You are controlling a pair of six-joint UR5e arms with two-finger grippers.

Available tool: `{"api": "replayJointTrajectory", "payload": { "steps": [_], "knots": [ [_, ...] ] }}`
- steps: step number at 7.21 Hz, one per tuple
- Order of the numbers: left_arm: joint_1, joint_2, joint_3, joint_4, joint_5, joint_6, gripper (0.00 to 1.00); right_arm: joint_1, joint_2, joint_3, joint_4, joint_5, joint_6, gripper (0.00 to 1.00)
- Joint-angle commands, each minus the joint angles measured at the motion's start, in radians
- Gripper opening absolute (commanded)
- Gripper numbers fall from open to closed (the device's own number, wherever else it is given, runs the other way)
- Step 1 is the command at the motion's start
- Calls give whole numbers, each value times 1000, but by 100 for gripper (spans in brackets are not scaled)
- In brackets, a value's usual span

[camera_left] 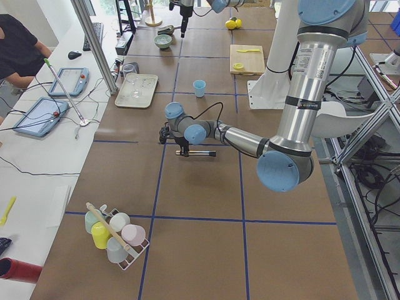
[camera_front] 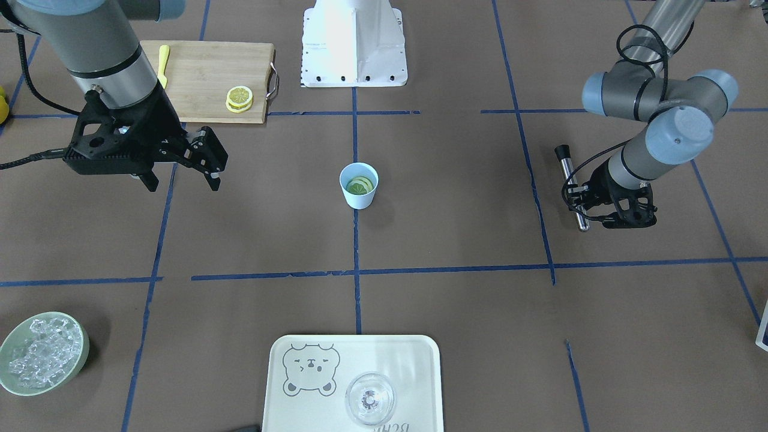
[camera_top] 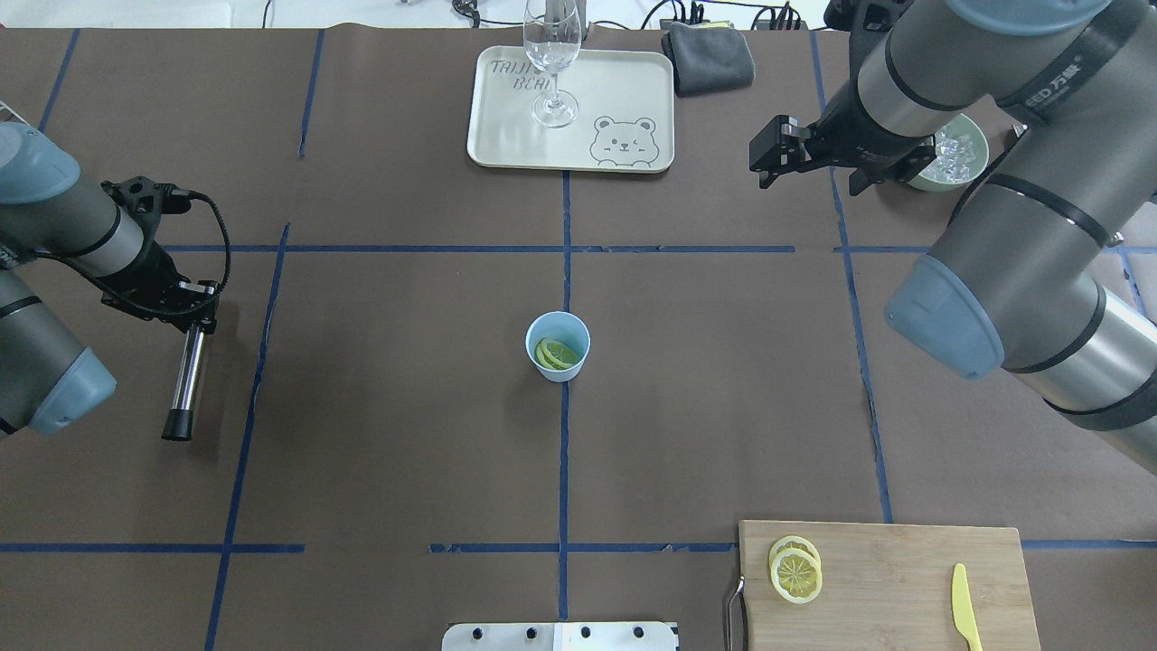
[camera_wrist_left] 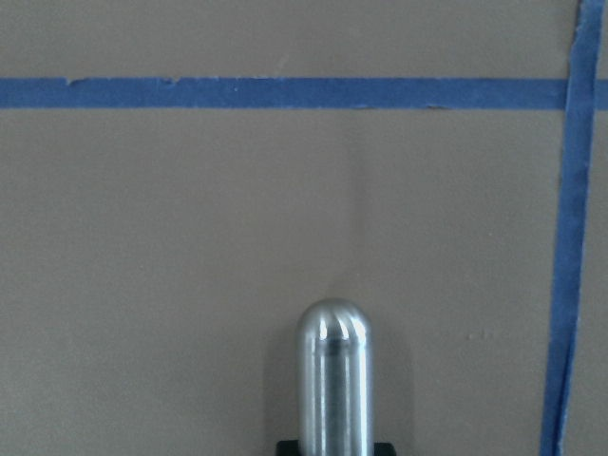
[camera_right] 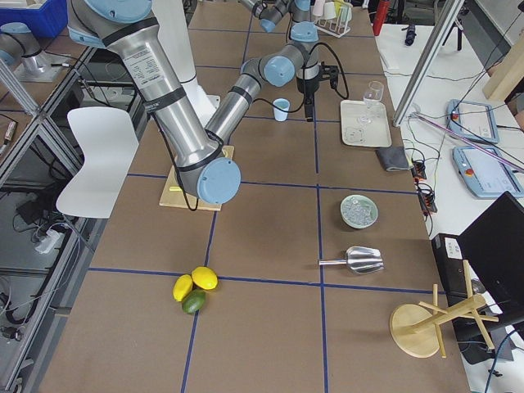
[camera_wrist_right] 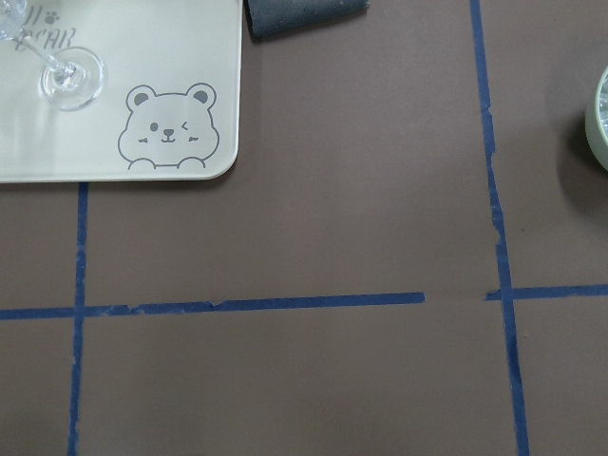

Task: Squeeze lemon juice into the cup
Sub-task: 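Lift the metal rod with the left gripper while the right arm returns to rest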

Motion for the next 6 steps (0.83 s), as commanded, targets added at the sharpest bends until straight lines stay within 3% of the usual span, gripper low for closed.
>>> {"api": "replayJointTrajectory", "payload": {
  "steps": [1,3,6],
  "knots": [
    [-11,20,-125,21,43,3,0,12,-38,23,-9,11,-2,100],
    [-12,1,-199,19,365,13,0,96,-148,34,-6,58,-155,100],
    [-15,-87,-266,21,442,-32,0,266,-276,5,-3,170,-429,100]
  ]
}}
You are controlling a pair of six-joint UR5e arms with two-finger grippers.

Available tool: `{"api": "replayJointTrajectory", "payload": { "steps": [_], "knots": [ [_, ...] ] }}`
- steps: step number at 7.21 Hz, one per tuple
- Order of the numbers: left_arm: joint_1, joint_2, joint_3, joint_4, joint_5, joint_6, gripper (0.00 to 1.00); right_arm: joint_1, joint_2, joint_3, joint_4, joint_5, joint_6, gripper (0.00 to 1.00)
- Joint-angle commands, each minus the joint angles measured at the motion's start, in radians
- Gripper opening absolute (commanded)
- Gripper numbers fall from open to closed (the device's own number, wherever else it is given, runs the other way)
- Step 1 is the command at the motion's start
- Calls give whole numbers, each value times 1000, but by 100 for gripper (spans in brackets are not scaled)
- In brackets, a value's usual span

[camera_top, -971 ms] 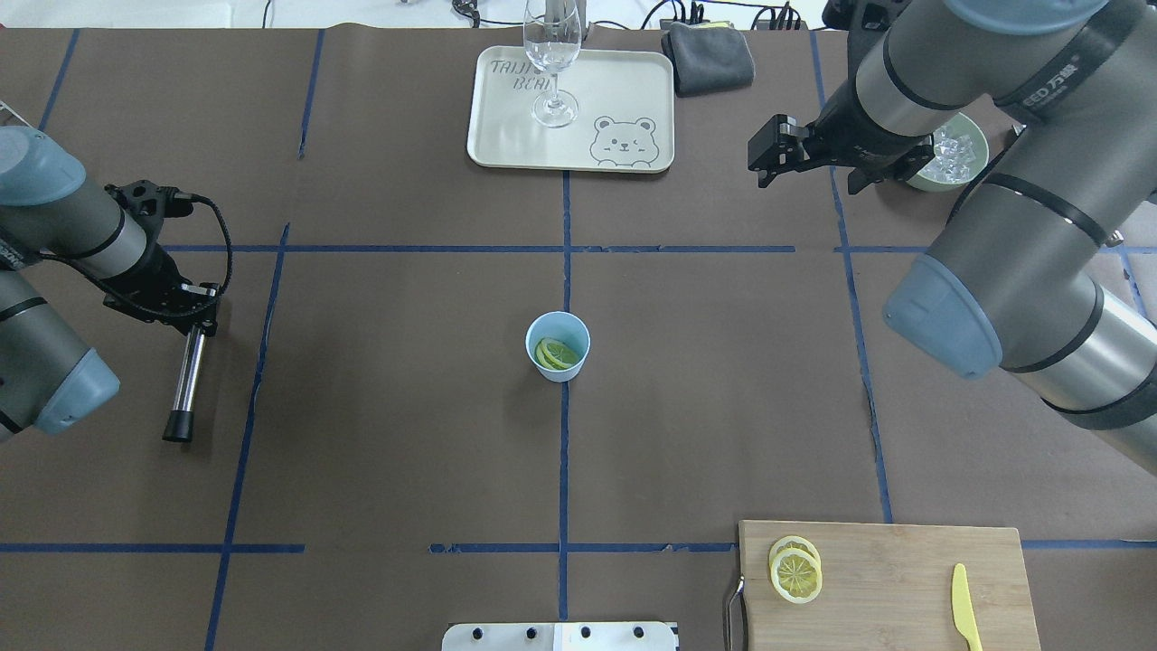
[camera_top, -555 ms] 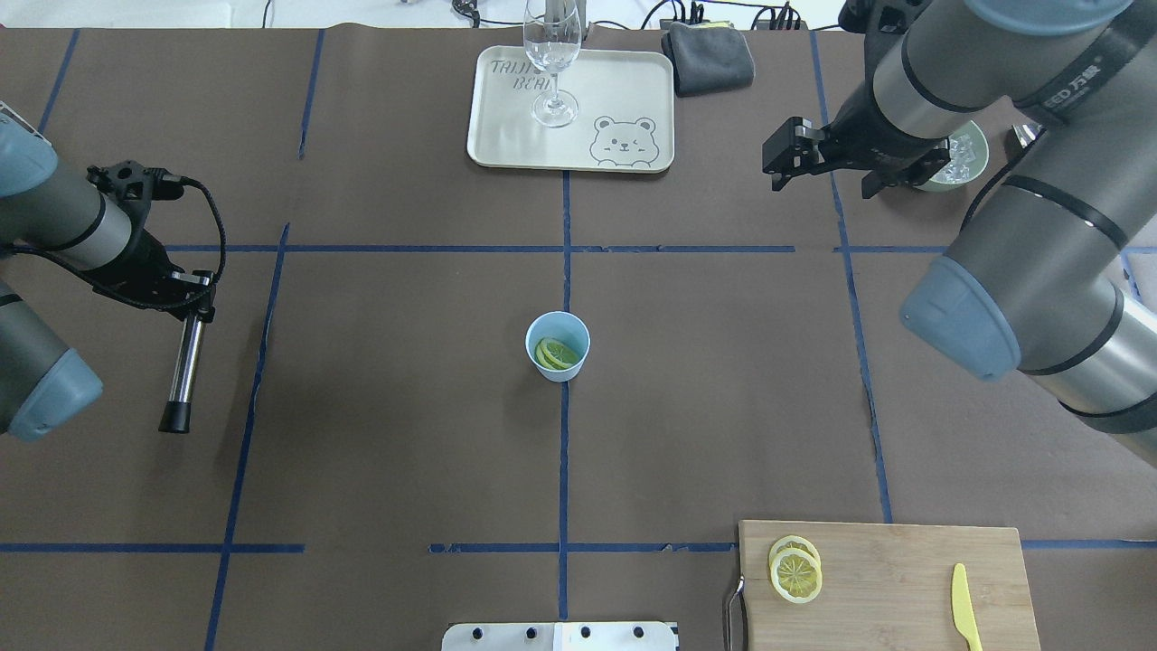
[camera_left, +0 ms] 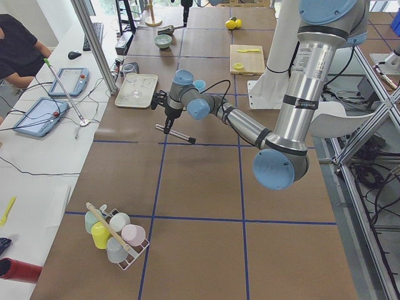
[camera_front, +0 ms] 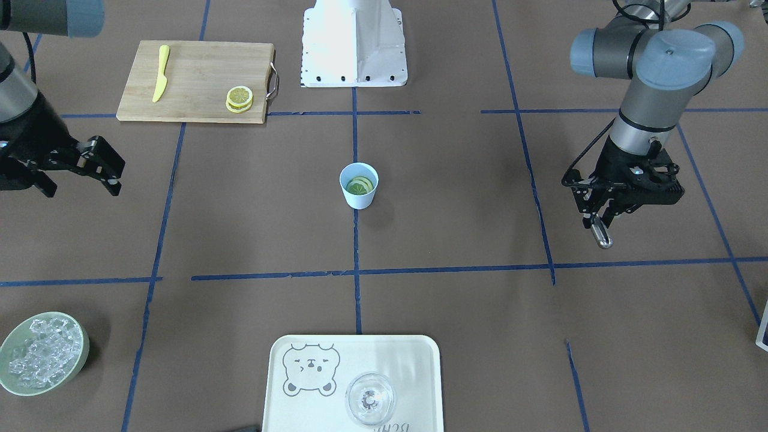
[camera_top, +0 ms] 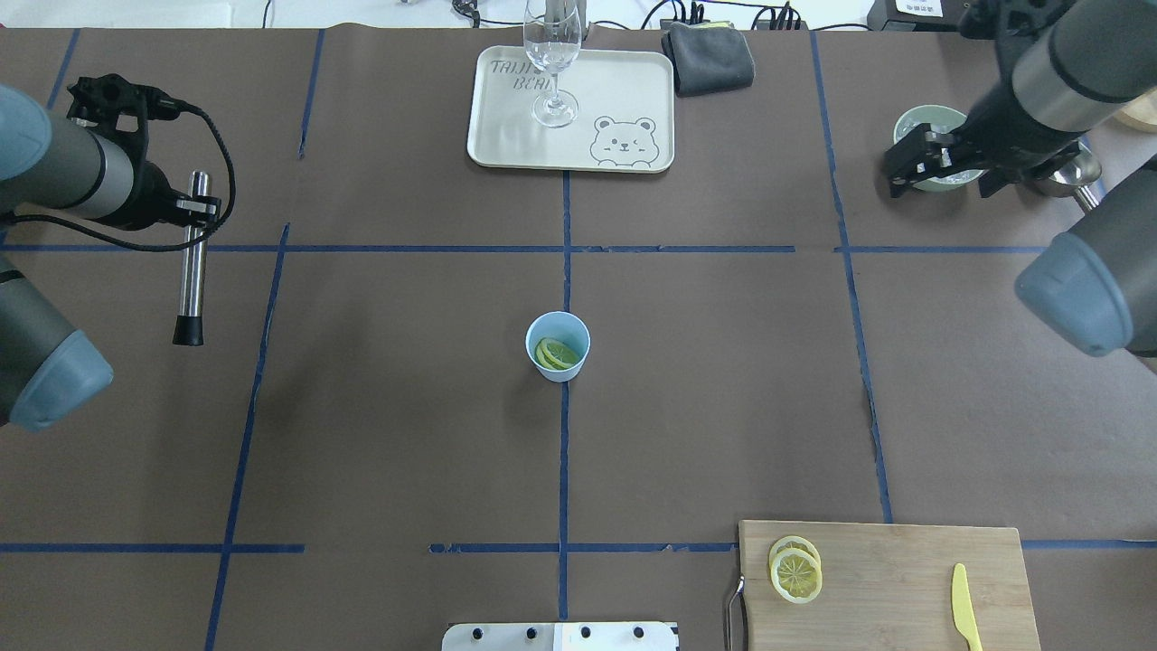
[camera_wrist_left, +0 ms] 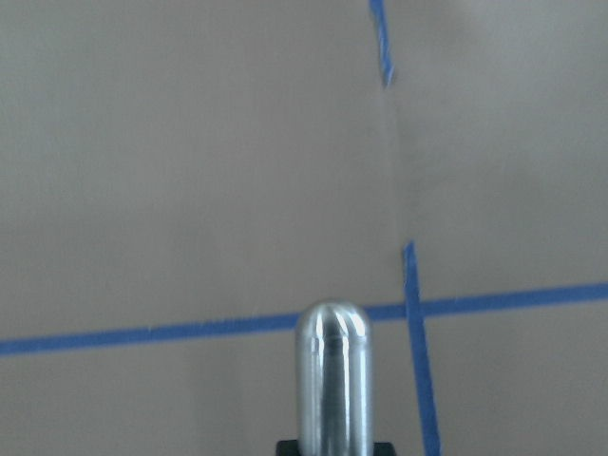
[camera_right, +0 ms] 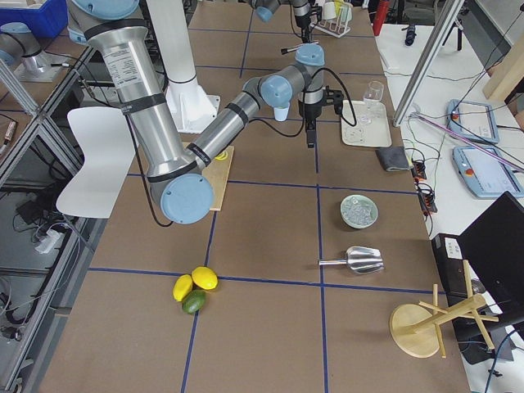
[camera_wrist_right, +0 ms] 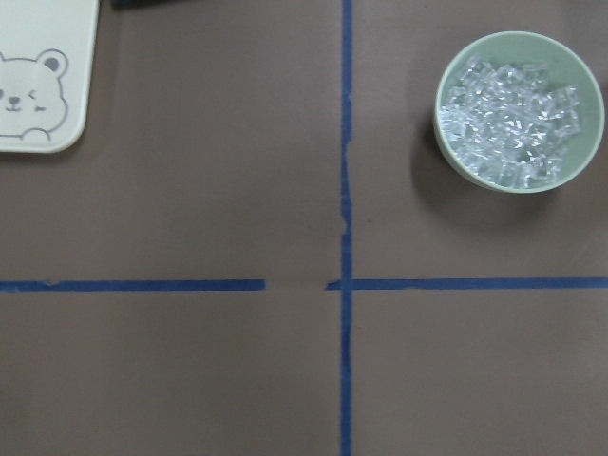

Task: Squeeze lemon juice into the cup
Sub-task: 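Lift the metal rod with the left gripper while the right arm returns to rest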

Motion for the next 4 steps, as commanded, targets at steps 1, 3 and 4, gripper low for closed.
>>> {"api": "replayJointTrajectory", "payload": {
  "steps": [1,3,4],
  "knots": [
    [3,-46,-74,-1,114,-80,0,108,-85,-31,0,61,-188,100],
    [12,-60,-108,-80,275,-139,0,179,-152,-43,0,99,-311,100],
    [18,-62,-148,-145,286,-124,0,215,-174,-61,2,127,-370,100]
  ]
}}
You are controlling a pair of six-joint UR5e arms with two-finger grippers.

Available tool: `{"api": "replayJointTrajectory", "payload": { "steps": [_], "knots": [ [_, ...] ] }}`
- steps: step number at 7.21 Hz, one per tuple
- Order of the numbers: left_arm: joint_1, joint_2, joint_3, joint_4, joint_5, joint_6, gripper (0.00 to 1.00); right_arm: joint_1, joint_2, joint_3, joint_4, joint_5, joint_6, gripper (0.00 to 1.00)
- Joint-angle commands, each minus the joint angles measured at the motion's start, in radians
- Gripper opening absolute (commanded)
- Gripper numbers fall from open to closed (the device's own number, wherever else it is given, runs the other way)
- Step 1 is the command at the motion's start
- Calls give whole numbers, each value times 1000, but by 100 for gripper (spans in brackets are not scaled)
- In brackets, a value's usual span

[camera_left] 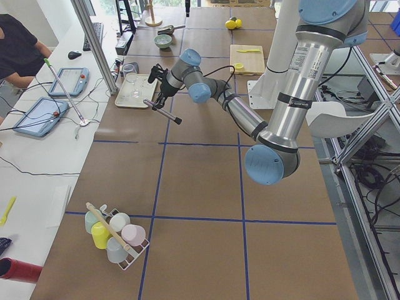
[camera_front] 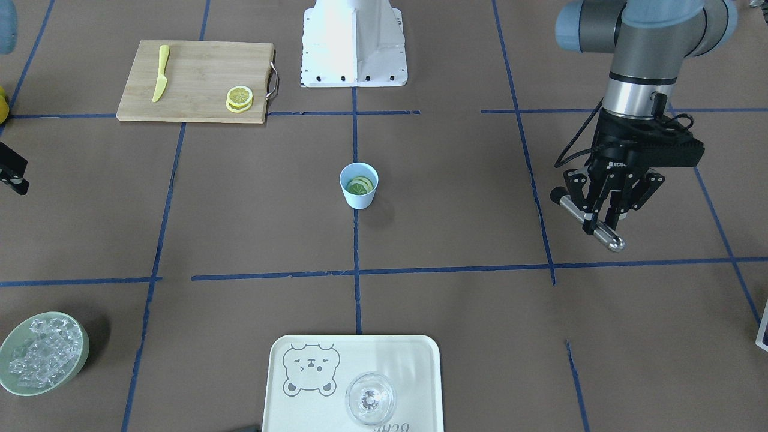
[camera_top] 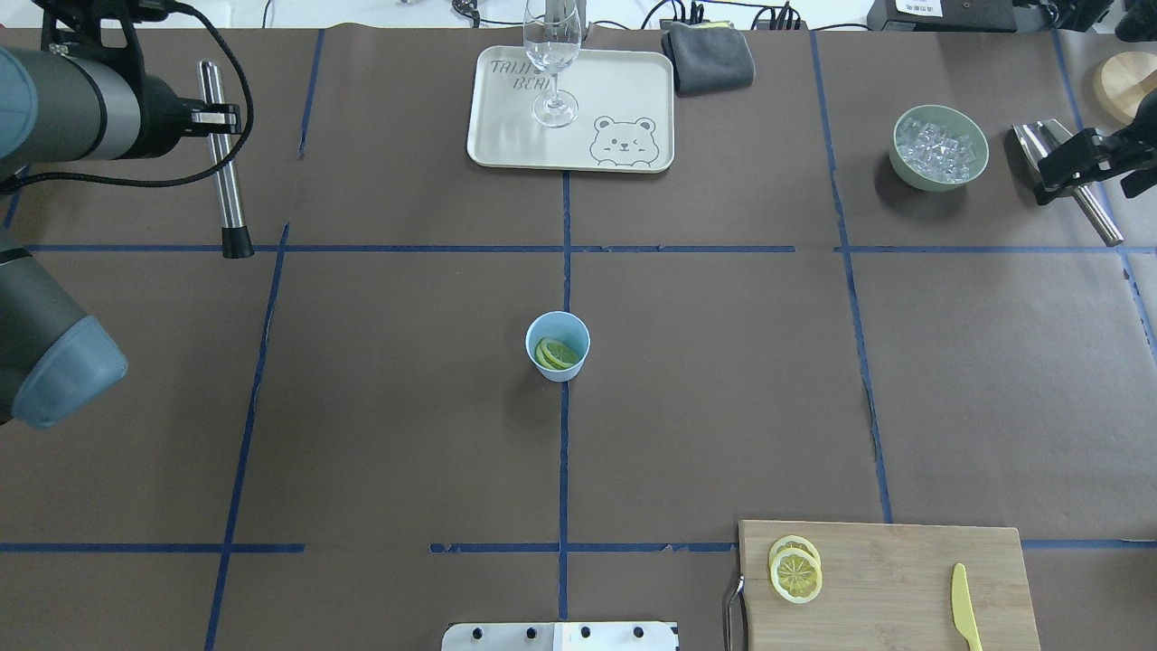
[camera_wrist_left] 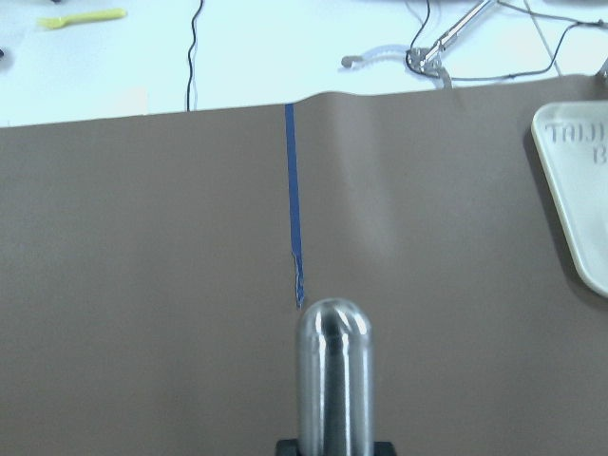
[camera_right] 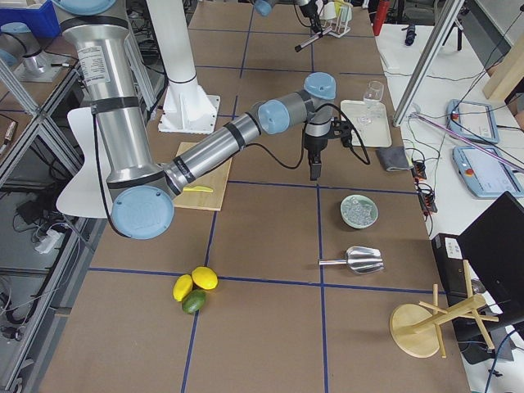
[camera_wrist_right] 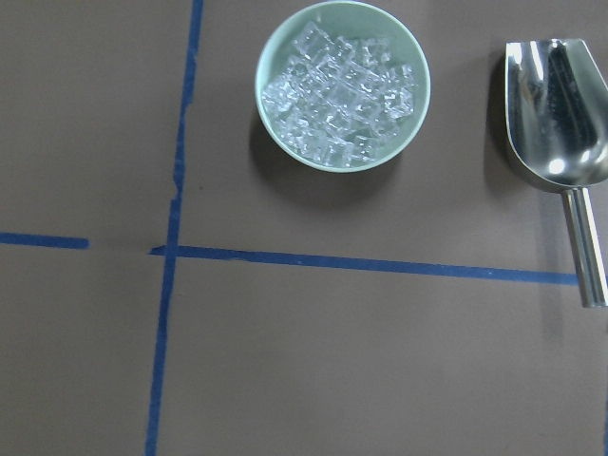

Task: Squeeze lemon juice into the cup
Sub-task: 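Lift the metal rod with the left gripper while the right arm returns to rest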

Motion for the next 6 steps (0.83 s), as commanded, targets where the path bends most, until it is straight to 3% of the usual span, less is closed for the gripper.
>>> {"api": "replayJointTrajectory", "payload": {
  "steps": [1,5,6],
  "knots": [
    [9,-16,-36,-184,39,40,0,83,-56,-38,3,79,-125,100],
    [15,-79,30,-552,47,114,0,232,-97,-143,6,90,-384,100],
    [17,-80,31,-576,47,114,0,264,-117,-172,12,95,-401,100]
  ]
}}
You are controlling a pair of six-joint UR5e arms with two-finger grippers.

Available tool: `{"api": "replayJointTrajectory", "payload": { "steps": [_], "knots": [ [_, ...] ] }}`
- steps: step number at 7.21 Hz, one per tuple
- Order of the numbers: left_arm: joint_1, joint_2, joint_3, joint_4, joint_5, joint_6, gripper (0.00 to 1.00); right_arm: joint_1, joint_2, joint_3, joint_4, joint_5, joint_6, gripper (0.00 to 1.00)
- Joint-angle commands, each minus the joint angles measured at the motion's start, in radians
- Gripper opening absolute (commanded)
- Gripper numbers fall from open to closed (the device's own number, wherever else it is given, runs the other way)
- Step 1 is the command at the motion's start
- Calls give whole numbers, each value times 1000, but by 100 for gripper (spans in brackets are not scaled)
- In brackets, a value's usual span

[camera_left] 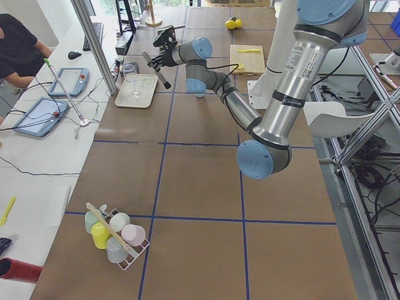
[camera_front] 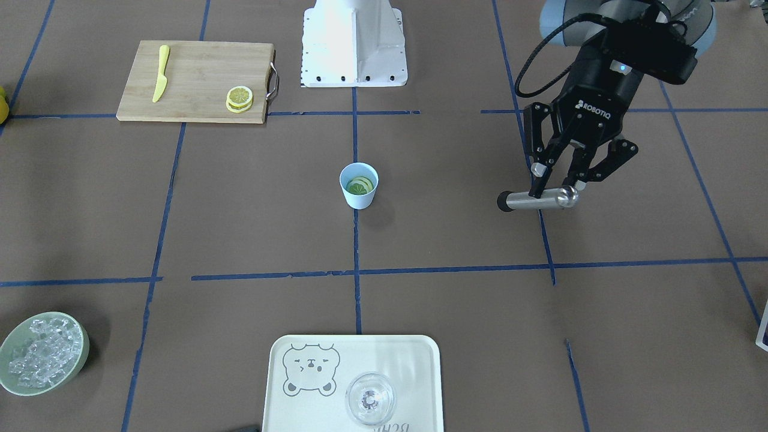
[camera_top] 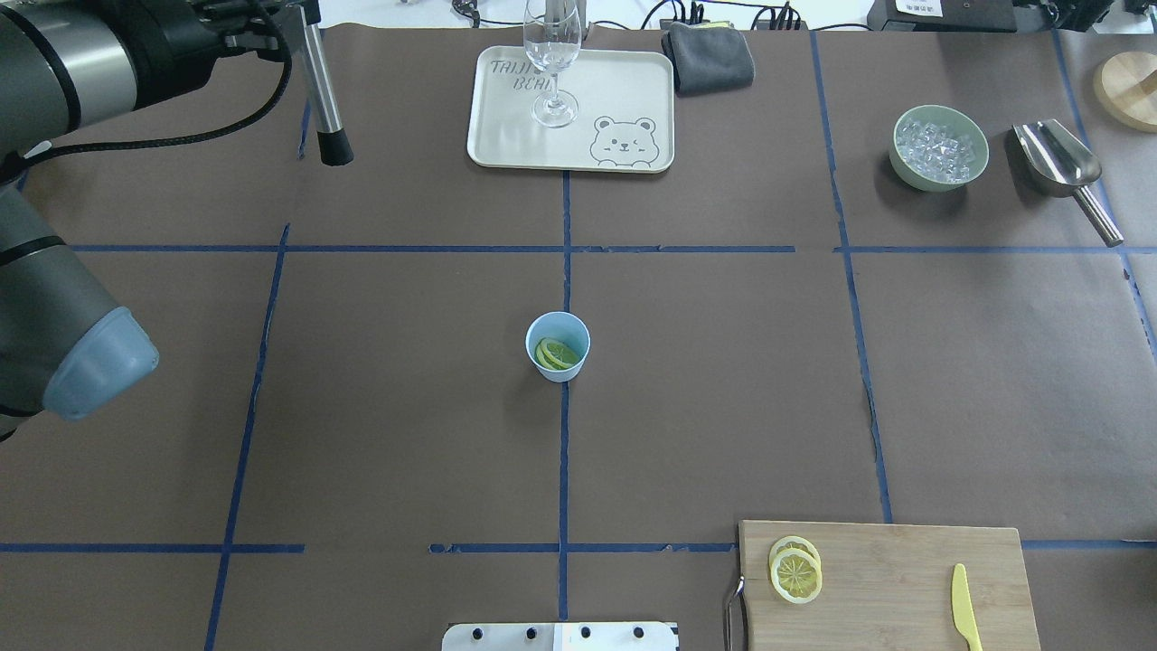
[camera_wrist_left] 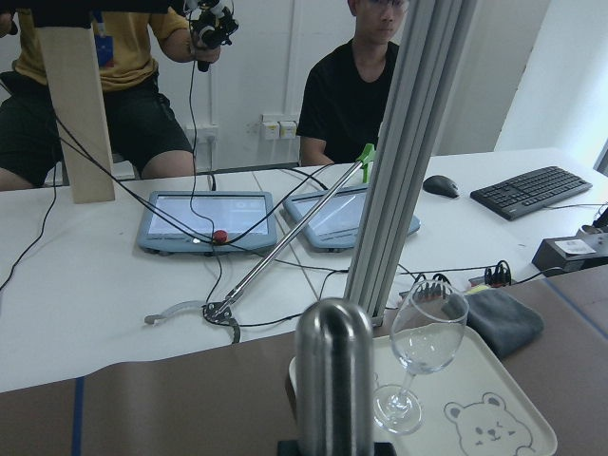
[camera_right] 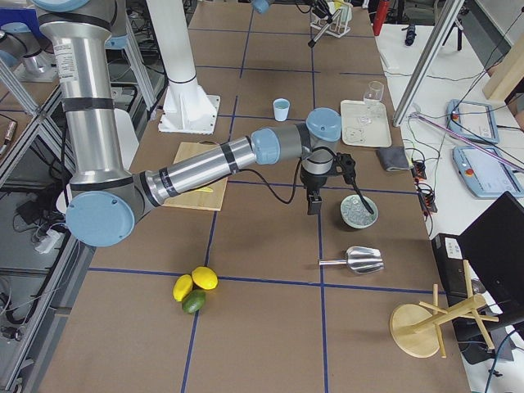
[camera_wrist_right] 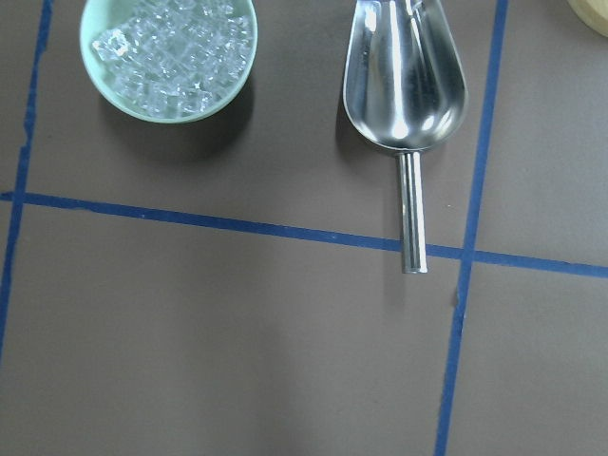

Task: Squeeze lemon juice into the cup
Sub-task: 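Carry the metal rod with the left gripper over the blue cup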

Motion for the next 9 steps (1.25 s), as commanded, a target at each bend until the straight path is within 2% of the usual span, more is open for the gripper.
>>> {"api": "replayJointTrajectory", "payload": {
  "steps": [1,2,3,4,5,6,8,9],
  "knots": [
    [10,-9,-1,-65,-1,-1,0,65,-31,-93,76,10,-79,100],
    [22,-9,-2,-68,0,-6,0,90,-34,-173,169,20,-84,100],
    [37,-9,7,-152,2,-1,0,90,-23,-221,188,23,-75,100],
    [45,1,22,-265,4,-1,0,90,-20,-229,191,33,-81,100],
    [57,-2,22,-277,5,1,0,90,-8,-229,191,32,-78,100],
    [113,-6,21,-285,84,1,0,92,-11,-223,191,33,-76,100],
    [346,-3,24,-303,517,10,0,95,-16,-221,191,76,-76,100],
    [428,-3,24,-305,647,13,0,95,-16,-223,191,79,-76,100]
  ]
}}
